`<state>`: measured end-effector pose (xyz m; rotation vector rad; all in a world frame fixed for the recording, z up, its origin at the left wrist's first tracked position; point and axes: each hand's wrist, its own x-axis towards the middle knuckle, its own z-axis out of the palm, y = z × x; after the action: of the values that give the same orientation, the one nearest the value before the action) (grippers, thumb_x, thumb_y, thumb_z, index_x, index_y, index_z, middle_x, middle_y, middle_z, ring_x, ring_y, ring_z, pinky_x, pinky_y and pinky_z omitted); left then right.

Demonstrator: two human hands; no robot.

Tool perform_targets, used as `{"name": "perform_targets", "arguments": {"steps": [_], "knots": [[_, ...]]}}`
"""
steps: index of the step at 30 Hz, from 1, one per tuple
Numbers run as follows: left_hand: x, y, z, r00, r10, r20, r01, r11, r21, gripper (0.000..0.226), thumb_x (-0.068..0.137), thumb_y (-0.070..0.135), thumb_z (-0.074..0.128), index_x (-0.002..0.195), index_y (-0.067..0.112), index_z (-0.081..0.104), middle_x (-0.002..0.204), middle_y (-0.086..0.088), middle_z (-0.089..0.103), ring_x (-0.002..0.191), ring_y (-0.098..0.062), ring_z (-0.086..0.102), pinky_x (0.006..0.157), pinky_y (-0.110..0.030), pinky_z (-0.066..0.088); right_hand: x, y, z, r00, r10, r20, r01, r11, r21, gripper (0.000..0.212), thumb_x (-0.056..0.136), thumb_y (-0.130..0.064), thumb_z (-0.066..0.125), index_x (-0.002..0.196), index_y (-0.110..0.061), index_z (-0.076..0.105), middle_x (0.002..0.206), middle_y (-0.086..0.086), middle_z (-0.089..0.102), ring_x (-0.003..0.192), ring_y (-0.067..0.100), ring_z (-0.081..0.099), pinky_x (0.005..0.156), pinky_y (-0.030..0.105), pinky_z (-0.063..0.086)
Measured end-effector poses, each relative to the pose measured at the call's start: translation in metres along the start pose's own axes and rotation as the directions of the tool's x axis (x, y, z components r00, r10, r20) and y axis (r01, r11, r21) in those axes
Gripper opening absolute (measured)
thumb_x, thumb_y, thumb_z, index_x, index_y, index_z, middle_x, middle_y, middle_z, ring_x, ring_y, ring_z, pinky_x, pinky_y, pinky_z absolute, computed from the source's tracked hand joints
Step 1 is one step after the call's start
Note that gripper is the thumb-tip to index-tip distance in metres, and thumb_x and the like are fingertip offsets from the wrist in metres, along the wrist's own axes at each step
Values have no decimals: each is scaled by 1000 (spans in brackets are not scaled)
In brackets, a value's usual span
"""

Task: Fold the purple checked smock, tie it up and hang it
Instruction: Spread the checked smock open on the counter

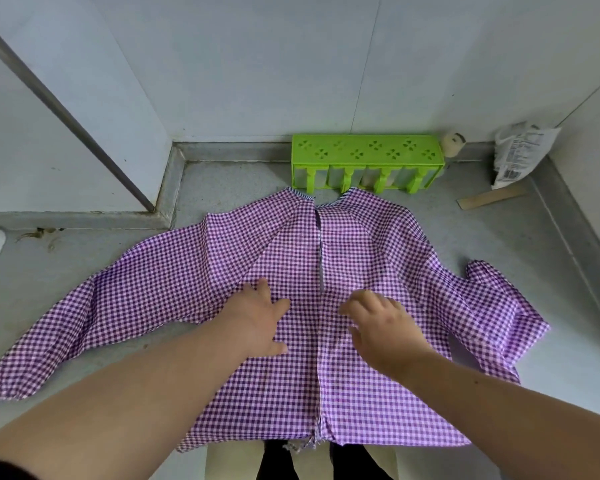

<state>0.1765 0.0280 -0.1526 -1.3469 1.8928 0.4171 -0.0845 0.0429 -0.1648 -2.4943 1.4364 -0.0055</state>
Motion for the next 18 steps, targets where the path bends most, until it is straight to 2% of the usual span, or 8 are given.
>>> {"name": "perform_targets", "arguments": {"steps": [2, 4, 9, 11, 13, 14, 16, 18], "knots": [[3, 5, -13, 998, -14, -60, 13, 1000, -23, 97, 93, 80, 46, 166, 27, 10, 169, -26, 19, 142, -42, 45, 108, -53, 50, -4, 20, -7, 954, 293, 63, -295, 955, 16, 54, 92, -30, 61, 144, -29, 47, 144, -4, 45, 131, 24, 50, 111, 45, 44], [6, 10, -24, 993, -7, -114, 1, 999, -48, 93, 96, 75, 45, 167, 28, 6, 172, -22, 14, 141, -39, 47, 107, -51, 50, -7, 29, -9, 881, 403, 250, -420, 907, 20, 66, 96, -38, 57, 156, -25, 33, 158, -3, 31, 145, 24, 36, 118, 45, 36], [22, 40, -51, 968, 177, -177, -185, 982, -31, 85, 99, 64, 51, 164, 47, -2, 175, -4, -18, 132, -35, 53, 96, -49, 58, -13, 33, -6, 850, 384, 361, -440, 894, 84, 77, 101, -42, 56, 165, -25, 16, 172, -6, 9, 159, 23, 11, 126, 45, 22], [28, 52, -59, 973, 200, -116, -196, 980, 42, 83, 100, 65, 49, 166, 42, 5, 176, -3, -17, 140, -37, 48, 101, -51, 55, -13, 35, -8, 840, 368, 398, -446, 887, 121, 78, 101, -40, 54, 166, -28, 12, 174, -8, 3, 160, 22, 5, 128, 45, 17], [32, 59, -64, 982, 174, -70, -169, 983, 75, 82, 100, 66, 50, 166, 35, 13, 177, -6, -10, 149, -39, 37, 109, -53, 50, -11, 38, -15, 847, 328, 418, -423, 893, 156, 70, 103, -44, 50, 165, -30, 21, 174, -9, 9, 159, 21, 12, 128, 46, 20], [34, 63, -66, 985, 160, -62, -155, 985, 81, 83, 99, 65, 51, 166, 32, 16, 177, -7, -7, 151, -39, 35, 111, -54, 49, -12, 43, -21, 871, 313, 379, -402, 897, 185, 61, 103, -45, 48, 161, -31, 32, 171, -10, 21, 157, 20, 23, 126, 45, 26], [36, 69, -71, 989, 138, -44, -134, 988, 79, 84, 98, 65, 53, 165, 29, 18, 176, -9, 1, 150, -38, 36, 111, -54, 48, -18, 54, -36, 942, 297, 154, -328, 912, 246, 40, 104, -37, 48, 143, -33, 57, 153, -11, 51, 139, 17, 48, 116, 43, 41], [36, 76, -75, 992, 126, -28, -123, 990, 72, 86, 98, 65, 54, 166, 27, 16, 175, -9, 6, 150, -39, 36, 113, -54, 47, -29, 72, -49, 934, 349, -75, -318, 909, 268, 31, 102, -20, 50, 124, -30, 69, 131, -10, 63, 121, 17, 58, 105, 42, 49]]}}
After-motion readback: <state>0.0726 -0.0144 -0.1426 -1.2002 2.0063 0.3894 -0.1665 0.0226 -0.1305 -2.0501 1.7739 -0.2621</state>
